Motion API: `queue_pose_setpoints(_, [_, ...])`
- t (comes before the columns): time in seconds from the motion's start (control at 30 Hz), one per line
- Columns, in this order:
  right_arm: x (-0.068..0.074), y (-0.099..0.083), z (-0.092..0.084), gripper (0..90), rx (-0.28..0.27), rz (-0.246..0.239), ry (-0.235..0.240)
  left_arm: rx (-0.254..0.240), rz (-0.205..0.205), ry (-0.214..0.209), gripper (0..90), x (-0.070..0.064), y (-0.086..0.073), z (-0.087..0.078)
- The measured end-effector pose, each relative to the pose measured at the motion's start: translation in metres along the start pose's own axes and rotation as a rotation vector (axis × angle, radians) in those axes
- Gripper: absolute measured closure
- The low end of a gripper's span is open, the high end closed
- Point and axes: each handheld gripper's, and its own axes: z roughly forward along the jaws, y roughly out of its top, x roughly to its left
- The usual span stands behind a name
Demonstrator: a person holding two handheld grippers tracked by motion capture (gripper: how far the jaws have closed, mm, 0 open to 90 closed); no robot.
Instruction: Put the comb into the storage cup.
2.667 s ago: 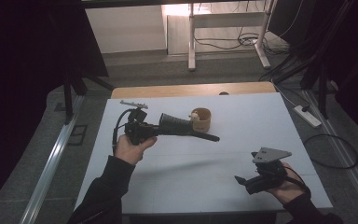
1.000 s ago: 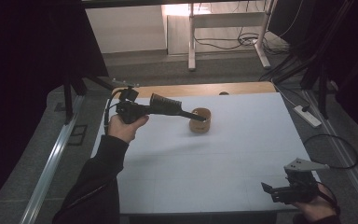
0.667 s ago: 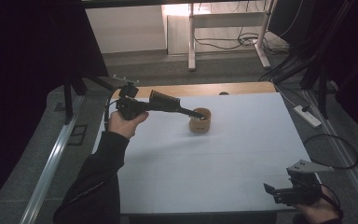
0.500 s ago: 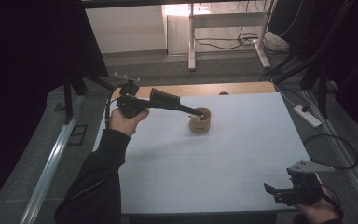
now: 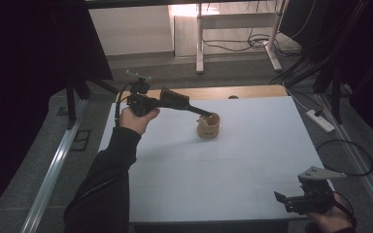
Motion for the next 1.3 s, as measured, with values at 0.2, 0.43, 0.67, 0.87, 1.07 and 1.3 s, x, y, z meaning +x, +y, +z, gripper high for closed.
queue_pose_setpoints(0.2, [0.000,0.000,0.000,0.0,0.004,-0.004,0.006,0.010,-0.003,0.015,82.8,0.003,0.004,0.004])
queue_pose_setpoints(0.43, [0.000,0.000,0.001,0.0,0.010,-0.011,0.011,0.020,-0.010,0.024,82.7,0.007,0.008,0.009])
queue_pose_setpoints(0.67, [0.002,0.000,0.002,0.0,0.015,-0.026,0.013,0.029,-0.012,0.035,82.8,0.009,0.011,0.013])
queue_pose_setpoints(0.87, [0.002,0.000,0.001,0.0,0.017,-0.028,0.016,0.036,-0.013,0.041,82.8,0.010,0.014,0.016])
queue_pose_setpoints(1.07, [0.002,0.000,0.002,0.0,0.018,-0.028,0.017,0.054,-0.010,0.052,82.8,0.012,0.015,0.023])
queue_pose_setpoints(1.3, [0.002,0.001,0.002,0.0,0.020,-0.028,0.020,0.066,-0.019,0.050,82.8,0.015,0.015,0.030])
